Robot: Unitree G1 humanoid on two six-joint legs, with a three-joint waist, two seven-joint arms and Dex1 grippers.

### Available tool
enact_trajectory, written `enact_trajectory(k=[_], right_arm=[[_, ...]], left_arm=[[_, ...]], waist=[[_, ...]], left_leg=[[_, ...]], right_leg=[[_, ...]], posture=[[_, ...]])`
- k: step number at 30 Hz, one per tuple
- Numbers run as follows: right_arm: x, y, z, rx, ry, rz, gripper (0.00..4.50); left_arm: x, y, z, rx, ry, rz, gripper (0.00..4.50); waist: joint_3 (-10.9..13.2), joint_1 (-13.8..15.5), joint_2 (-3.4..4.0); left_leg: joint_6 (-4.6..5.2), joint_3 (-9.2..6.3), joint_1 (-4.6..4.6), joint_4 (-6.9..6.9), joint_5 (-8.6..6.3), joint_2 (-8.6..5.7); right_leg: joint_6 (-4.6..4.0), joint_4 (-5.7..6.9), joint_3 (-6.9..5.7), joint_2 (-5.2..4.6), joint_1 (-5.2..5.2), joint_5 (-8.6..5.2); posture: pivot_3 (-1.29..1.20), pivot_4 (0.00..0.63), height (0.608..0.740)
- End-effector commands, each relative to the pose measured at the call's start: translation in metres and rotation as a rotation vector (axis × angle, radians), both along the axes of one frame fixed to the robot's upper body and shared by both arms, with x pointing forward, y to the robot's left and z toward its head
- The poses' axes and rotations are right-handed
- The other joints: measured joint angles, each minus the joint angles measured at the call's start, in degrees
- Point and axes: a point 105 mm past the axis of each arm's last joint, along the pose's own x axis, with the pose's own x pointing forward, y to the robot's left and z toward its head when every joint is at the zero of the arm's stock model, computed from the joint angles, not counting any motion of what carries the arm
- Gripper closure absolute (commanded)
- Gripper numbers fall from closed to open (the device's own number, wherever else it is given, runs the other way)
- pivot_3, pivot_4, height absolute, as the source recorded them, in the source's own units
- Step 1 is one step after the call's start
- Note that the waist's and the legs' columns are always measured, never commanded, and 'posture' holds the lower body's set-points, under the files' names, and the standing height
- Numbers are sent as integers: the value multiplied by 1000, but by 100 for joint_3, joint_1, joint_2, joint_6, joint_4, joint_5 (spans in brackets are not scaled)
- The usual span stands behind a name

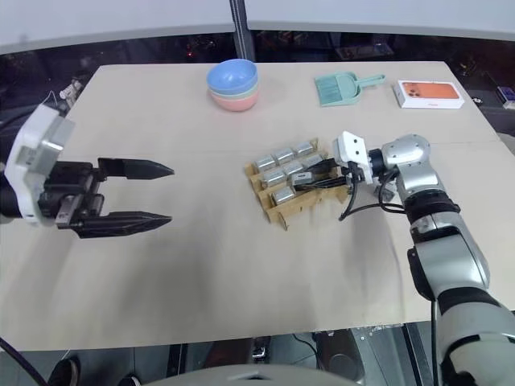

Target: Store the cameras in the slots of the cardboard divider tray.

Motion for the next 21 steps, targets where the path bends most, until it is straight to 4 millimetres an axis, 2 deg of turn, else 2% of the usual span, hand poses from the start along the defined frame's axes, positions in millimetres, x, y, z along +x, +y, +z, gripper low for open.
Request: enact_trajectory(k=[1,7,10,21], right_arm=[[-6,-7,5,-38,-13,57,3895],[-8,0,-10,-104,-37,103,3895],[-6,5,-10,-79,-58,113,3895],[-13,5,-29,-228,-92,204,3895]], left_arm=[[-4,1,9,11,-46,-3,0],[-2,2,8,8,-47,-9,0],[-2,3,9,9,-50,-12,0],[-4,5,8,11,-47,-10,0]], waist=[[0,1,1],[0,10,0],[0,-4,0],[-1,-93,0]], left_leg=[[0,0,0,0,0,0],[0,0,1,0,0,-2],[-1,0,3,0,0,-2],[-4,-5,6,0,2,0]], right_leg=[[0,0,0,0,0,0],[-2,0,0,-2,1,-1],[-1,1,0,-1,2,0],[-1,1,-2,-2,4,1]], posture=[[0,150,740],[0,150,740],[0,150,740],[0,150,740]])
